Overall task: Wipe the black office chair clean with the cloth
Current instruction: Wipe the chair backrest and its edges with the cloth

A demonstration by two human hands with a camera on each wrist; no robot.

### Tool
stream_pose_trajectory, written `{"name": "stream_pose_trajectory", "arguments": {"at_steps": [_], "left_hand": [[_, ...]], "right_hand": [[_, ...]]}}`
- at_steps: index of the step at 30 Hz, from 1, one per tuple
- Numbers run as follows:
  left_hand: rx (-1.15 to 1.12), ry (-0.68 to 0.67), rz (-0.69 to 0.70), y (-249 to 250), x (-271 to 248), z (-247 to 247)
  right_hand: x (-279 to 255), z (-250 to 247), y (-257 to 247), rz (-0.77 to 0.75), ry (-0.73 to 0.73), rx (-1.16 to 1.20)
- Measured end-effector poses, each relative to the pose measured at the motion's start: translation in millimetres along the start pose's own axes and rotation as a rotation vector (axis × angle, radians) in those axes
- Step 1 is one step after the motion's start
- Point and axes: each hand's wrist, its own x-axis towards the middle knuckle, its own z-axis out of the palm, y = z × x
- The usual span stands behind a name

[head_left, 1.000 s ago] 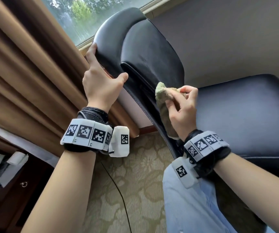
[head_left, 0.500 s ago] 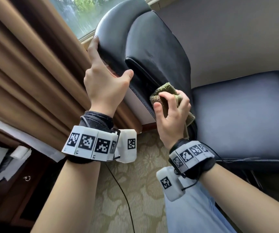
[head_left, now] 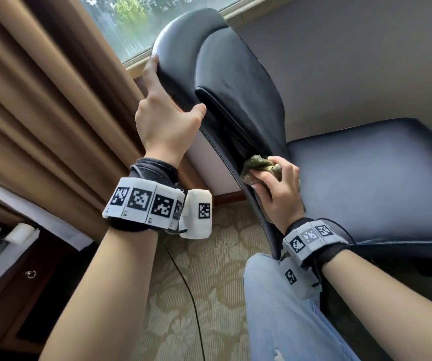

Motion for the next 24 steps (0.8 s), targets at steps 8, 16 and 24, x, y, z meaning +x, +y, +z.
{"name": "stream_pose_trajectory", "arguments": {"at_steps": [8, 16, 24], "left_hand": [[0.011, 0.051, 0.022, 16, -19, -2], [0.034, 0.08, 0.028, 23, -28, -2], [-0.122, 0.119, 0.036, 16, -40, 7]], "right_hand": [[6, -17, -37, 0.396, 0.179, 0.237], [-32, -26, -22, 0.432, 0.059, 0.038], [-40, -29, -21, 0.376, 0.014, 0.064]]}}
